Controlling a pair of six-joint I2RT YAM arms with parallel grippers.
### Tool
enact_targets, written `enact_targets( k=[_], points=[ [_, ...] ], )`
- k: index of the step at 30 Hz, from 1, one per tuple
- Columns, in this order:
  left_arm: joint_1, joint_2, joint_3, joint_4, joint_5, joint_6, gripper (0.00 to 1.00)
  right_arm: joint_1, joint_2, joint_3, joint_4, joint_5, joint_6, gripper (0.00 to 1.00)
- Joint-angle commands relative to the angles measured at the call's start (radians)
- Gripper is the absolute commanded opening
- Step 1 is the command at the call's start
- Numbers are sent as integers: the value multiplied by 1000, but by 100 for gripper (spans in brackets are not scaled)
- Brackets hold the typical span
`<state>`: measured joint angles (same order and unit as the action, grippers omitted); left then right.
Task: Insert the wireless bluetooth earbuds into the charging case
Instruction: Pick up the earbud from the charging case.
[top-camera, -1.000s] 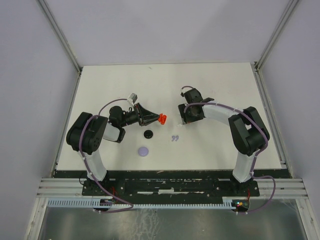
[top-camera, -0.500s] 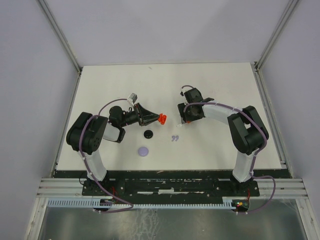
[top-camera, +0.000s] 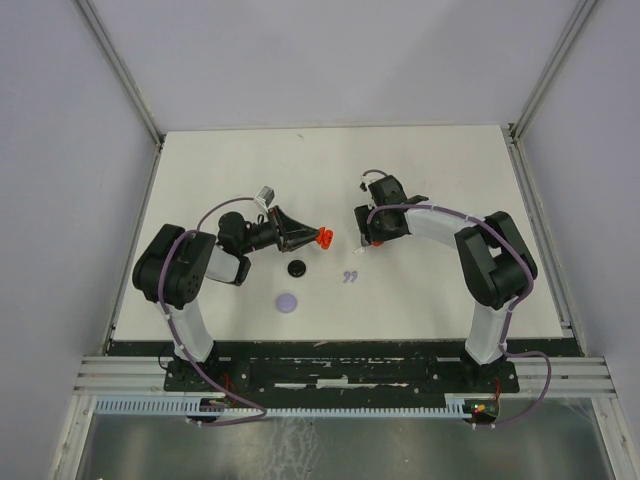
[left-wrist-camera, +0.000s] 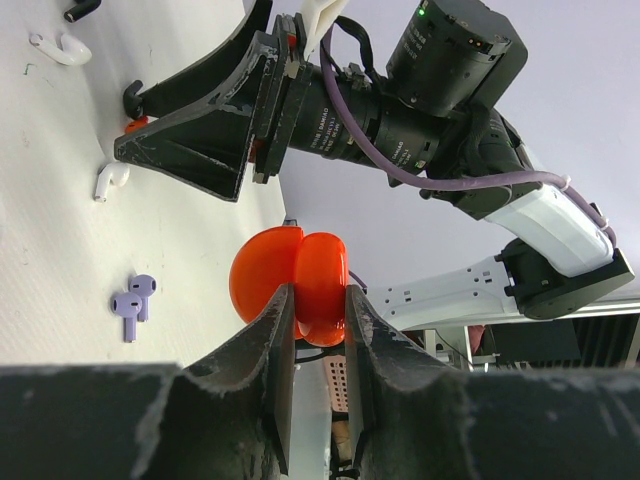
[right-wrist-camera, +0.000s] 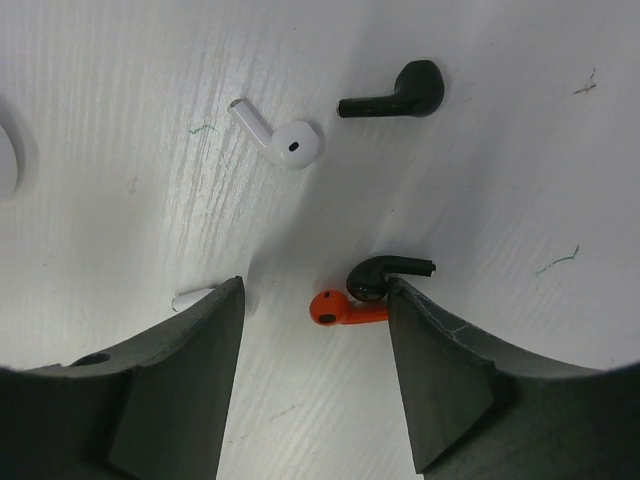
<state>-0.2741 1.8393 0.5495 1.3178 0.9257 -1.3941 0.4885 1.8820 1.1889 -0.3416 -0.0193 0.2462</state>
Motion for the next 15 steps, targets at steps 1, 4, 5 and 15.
enact_targets(
  k=[1, 4, 5, 15],
  points=[
    [6, 10, 7, 64, 12, -23, 3, -1, -5, -27, 7, -36, 12, 67],
    [6, 11, 8, 67, 12, -23, 3, 1, -15, -45, 9, -39, 16, 66],
    [5, 11, 9, 67, 12, -24, 3, 2, -18, -51, 9, -39, 17, 66],
    [5, 11, 7, 71, 10, -24, 3, 23, -64, -103, 6, -36, 26, 65]
  ],
)
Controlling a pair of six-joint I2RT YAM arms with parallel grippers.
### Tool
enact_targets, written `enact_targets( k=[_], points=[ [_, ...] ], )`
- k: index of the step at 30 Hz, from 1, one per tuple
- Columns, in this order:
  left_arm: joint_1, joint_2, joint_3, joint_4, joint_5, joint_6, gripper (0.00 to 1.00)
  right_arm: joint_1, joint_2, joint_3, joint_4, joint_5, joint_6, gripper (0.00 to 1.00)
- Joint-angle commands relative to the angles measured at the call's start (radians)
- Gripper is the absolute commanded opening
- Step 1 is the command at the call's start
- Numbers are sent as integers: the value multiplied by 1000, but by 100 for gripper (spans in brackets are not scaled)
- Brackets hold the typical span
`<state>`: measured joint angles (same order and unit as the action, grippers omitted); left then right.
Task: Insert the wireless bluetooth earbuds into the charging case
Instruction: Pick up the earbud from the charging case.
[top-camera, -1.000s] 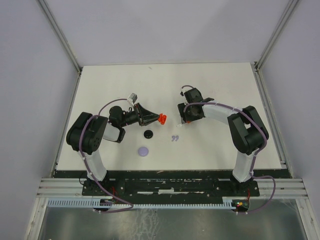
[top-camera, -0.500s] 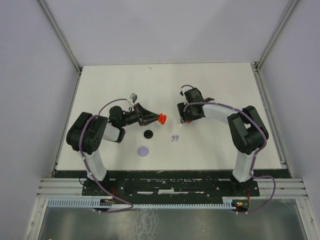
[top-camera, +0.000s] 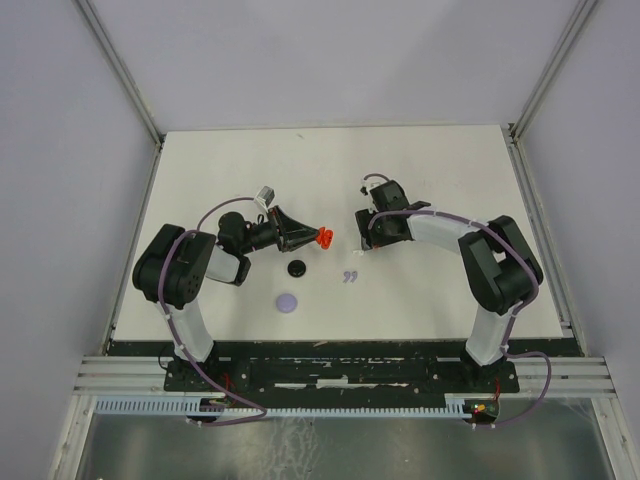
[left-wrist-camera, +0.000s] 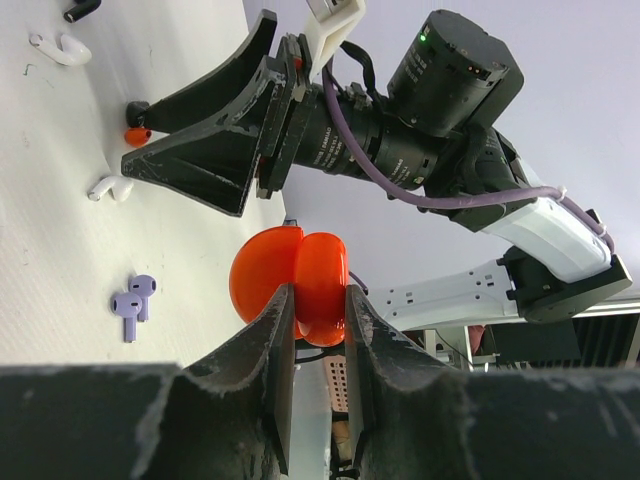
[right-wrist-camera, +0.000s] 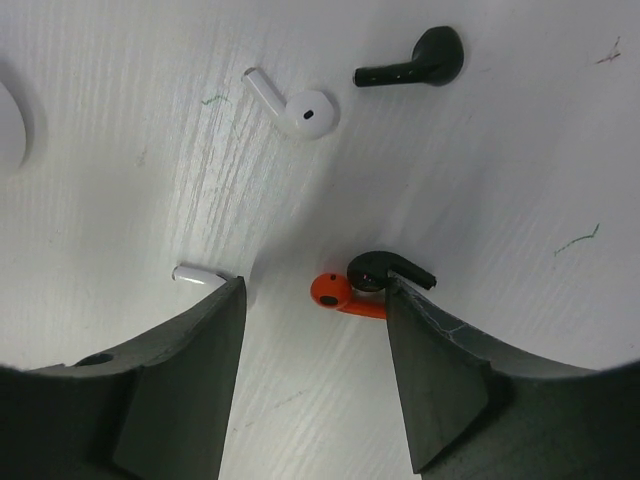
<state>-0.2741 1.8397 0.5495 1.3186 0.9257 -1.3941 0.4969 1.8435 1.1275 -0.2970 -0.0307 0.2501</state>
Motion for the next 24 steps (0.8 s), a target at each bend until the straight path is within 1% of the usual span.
enact_targets(
  k=[1, 11, 18, 24],
  points=[
    [6, 10, 6, 70, 10, -24, 3, 18, -32, -43, -39, -24, 24, 66],
    [5, 8, 0, 76, 13, -26, 3, 73, -69, -61, -52, 2, 38, 65],
    [6, 4, -5, 89, 14, -33, 3, 77, -55, -18, -94, 125, 37, 64],
    [8, 3, -8, 90, 13, -34, 3, 77, -35, 20, -117, 166, 15, 63]
  ],
)
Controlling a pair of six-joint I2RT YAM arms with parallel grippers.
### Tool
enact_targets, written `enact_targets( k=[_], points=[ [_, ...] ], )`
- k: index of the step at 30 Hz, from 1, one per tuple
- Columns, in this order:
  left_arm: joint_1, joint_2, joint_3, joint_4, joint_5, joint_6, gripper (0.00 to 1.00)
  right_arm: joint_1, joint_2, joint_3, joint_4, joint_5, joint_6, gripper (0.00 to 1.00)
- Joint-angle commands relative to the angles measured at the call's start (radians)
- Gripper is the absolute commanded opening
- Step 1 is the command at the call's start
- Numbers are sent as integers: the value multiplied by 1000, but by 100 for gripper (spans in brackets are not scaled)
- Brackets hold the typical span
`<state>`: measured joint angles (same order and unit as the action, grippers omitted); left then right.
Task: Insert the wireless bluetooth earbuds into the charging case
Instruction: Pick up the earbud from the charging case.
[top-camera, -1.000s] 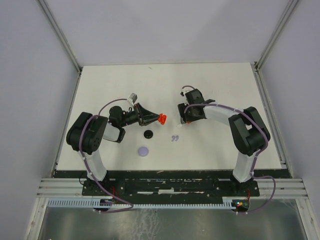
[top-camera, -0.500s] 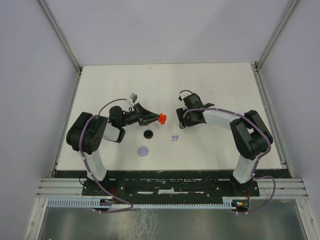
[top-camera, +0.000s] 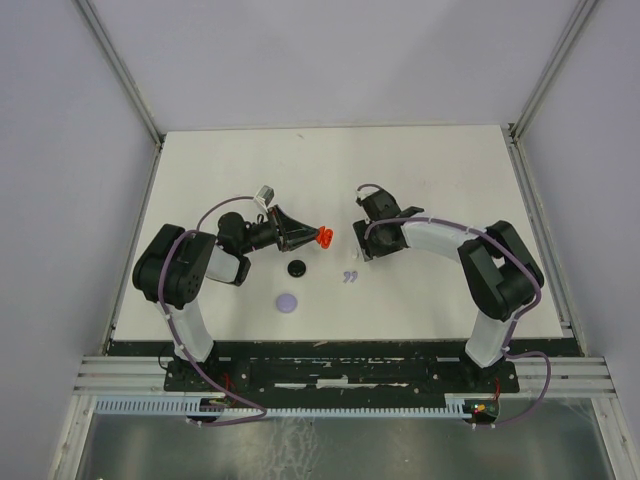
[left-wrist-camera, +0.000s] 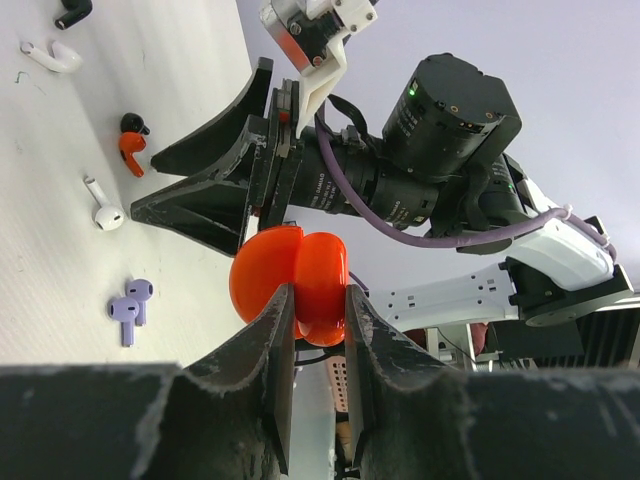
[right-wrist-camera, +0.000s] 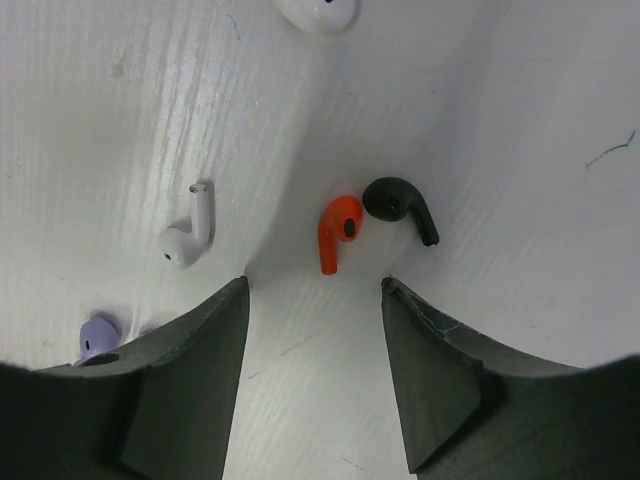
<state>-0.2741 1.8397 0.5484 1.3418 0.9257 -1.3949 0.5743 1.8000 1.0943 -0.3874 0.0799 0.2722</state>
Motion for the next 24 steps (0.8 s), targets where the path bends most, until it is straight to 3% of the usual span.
enact_targets(
  k=[1, 24],
  points=[
    [8, 4, -8, 67, 15, -33, 3, 0, 13, 59, -28, 54, -9, 63],
    [10, 17, -5, 84, 16, -42, 3, 0, 118, 162, -58, 78, -22, 52]
  ],
)
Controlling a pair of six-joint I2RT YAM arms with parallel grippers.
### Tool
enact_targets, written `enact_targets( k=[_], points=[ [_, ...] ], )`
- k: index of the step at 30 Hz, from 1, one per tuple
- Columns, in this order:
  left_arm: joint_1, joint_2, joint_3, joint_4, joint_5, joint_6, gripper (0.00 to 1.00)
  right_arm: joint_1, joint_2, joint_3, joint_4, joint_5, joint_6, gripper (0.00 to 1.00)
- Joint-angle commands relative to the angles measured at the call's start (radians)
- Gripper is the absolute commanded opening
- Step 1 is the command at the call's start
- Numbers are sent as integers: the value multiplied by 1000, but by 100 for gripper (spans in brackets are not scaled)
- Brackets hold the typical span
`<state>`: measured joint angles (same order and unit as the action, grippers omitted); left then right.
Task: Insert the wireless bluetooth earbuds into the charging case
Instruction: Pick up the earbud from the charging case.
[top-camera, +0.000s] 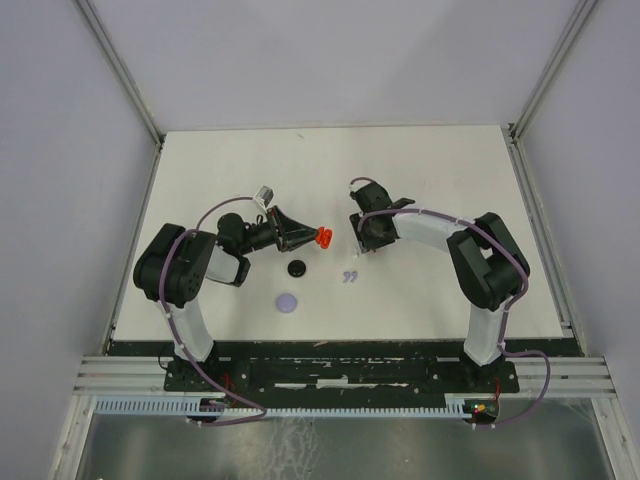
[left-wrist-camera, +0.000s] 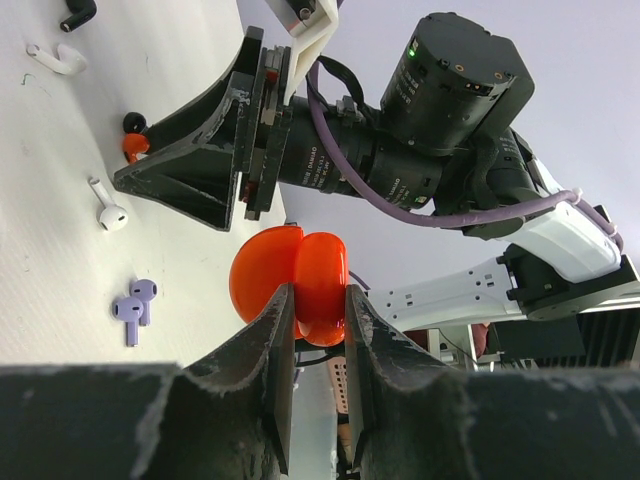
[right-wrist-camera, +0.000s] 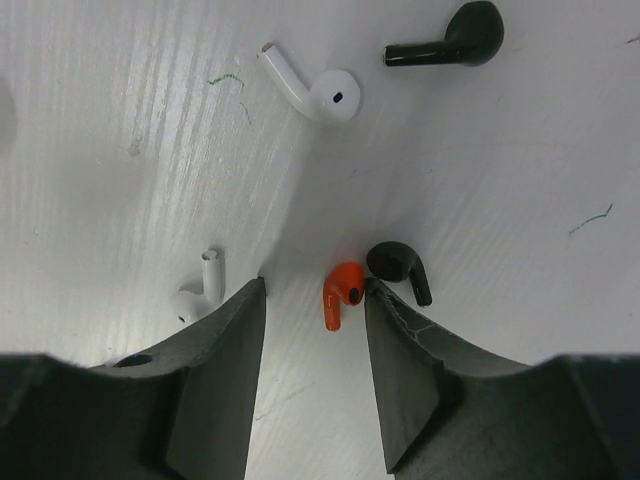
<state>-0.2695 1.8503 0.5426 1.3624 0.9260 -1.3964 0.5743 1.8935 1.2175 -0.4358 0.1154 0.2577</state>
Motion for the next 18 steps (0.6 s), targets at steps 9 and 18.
enact_targets(
  k=[9, 18],
  points=[
    [6, 13, 4, 70, 14, -47, 3, 0, 37, 51, -27, 76, -11, 47],
    [7, 17, 6, 75, 17, -51, 3, -1, 49, 73, -46, 81, -22, 42]
  ],
)
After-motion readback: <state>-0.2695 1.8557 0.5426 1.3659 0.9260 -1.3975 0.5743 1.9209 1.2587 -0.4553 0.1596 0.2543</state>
